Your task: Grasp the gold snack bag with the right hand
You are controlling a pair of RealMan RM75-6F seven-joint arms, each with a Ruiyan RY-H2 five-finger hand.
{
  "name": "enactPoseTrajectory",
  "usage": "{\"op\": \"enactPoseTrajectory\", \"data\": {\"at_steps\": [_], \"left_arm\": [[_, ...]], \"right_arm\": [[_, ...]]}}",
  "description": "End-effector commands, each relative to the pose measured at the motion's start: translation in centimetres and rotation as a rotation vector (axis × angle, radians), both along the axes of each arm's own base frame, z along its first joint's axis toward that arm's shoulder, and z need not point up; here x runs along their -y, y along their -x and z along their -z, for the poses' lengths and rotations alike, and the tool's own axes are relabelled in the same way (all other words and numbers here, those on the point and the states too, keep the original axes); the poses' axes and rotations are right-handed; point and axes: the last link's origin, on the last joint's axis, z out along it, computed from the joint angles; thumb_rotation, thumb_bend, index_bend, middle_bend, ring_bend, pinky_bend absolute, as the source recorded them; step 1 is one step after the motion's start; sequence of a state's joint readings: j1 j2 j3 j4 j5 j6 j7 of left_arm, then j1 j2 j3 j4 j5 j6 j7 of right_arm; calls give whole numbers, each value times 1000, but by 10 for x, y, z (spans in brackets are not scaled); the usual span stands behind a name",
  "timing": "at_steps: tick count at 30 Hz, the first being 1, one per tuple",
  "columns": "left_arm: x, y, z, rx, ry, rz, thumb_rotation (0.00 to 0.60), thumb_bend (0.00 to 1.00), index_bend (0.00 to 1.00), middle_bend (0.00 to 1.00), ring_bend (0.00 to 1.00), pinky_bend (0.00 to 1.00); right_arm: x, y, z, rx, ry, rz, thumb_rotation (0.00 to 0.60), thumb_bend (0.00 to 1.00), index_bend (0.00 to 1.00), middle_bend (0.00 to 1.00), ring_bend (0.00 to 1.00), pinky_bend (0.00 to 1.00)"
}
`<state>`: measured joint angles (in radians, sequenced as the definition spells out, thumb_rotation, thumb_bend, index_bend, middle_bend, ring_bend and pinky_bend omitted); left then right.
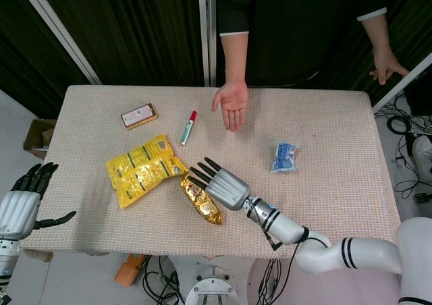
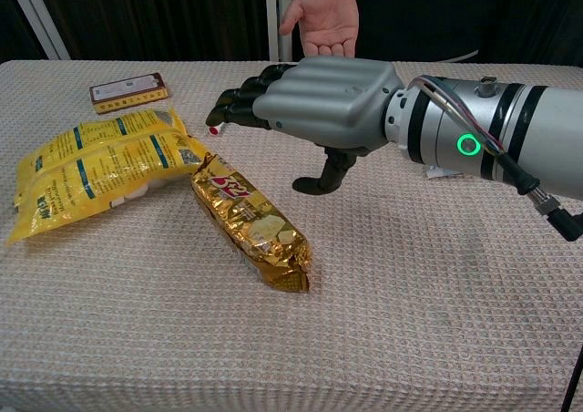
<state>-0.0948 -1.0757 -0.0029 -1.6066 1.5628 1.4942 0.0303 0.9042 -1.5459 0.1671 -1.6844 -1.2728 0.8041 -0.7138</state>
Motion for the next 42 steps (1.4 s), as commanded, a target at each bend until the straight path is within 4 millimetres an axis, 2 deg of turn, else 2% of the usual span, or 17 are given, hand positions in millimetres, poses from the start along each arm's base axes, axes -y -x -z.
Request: {"op": "enactPoseTrajectory", "data": {"at_steps": [1,7,14,20,23,28,35,42], "left_arm": [[0,0,1,4,0,1,305,0,37,64,65,208],[1,2,0,3,-6,2,306,0,37,64,66,207],[-1,3,1,6,0,3,307,0,37,64,65,208],[-2,3,1,2,3,3,309,0,37,64,66,207],[-3,3,1,2,-5,0,308,0,37,64,66,206],[-5,1,-1,-9,-22,6,305,0,37,64,66,203],[-6,3,-3,-11,-20,-6,307,0,37,64,66,203],[-6,6,-4,-9,-22,-12,304,0,37,64,66,203]], "right_arm": [[-1,-2,1,1,-7,-3,600,250,0,0,0,0],[-4,-4,5,-12,-22,-9,600,260,0,0,0,0],[-5,-1,0,-48,-26,-19,600,275,0,0,0,0],[-2,10,-3,-151,0,-64,600,281,0,0,0,0],[-2,13,3,-181,7,-82,600,275,0,0,0,0],[-3,1,15,-168,37,-210,600,249,0,0,0,0],[2,6,26,-242,29,-316,600,249,0,0,0,0],[-1,2,39,-277,-5,-391,600,252,0,0,0,0]]}}
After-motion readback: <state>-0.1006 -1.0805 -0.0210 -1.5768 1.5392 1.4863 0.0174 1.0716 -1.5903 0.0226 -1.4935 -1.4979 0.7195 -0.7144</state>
